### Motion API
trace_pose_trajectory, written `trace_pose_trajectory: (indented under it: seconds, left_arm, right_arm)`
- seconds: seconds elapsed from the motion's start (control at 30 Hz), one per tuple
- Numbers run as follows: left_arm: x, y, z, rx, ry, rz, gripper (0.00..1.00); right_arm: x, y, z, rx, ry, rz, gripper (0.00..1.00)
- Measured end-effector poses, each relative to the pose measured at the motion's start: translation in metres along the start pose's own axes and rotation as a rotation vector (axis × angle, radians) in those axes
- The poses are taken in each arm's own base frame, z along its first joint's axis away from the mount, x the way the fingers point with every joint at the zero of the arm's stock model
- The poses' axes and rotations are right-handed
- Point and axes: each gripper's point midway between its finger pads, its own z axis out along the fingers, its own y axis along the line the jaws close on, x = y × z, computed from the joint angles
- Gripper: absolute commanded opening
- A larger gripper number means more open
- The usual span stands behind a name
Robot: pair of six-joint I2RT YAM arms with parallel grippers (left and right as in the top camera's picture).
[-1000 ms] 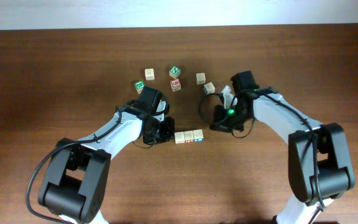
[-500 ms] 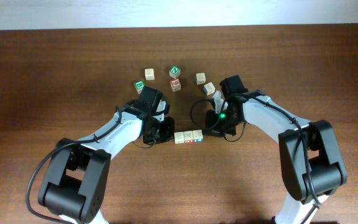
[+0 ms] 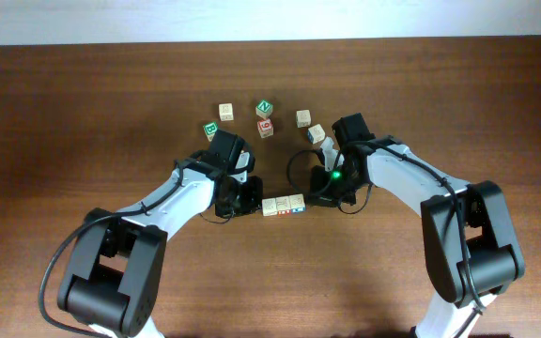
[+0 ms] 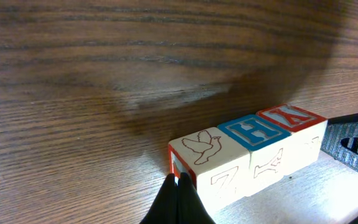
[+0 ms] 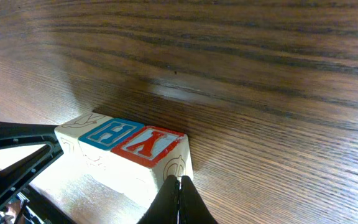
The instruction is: Rotate 3 blocks
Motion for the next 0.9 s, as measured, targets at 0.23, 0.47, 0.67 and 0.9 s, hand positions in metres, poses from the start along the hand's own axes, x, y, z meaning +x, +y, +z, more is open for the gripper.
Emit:
trace_pose_trajectory:
  seconds: [0.23,0.47,0.67,0.9]
  left_arm:
    - [-0.001,0.003,0.0,-0.014,-0.005,-0.002,0.0]
    - [0.0,0.004,0.0,-0.019,-0.005,-0.003,0.0]
    - [-0.001,0.011,0.0,-0.044,-0.01,-0.011,0.0]
    - [0.001,0.019,0.001,-0.073,-0.011,-0.014,0.0]
  right_arm:
    - [0.0,0.004,0.0,-0.02,0.004,-0.005,0.04]
    - [0.0,0.018,-0.013,-0.043,-0.026,-0.037,0.04]
    - [0.008,0.028,-0.011,-0.041,-0.012,-0.067,0.05]
    - [0.012,0.037,-0.007,-0.022,-0.004,-0.097,0.04]
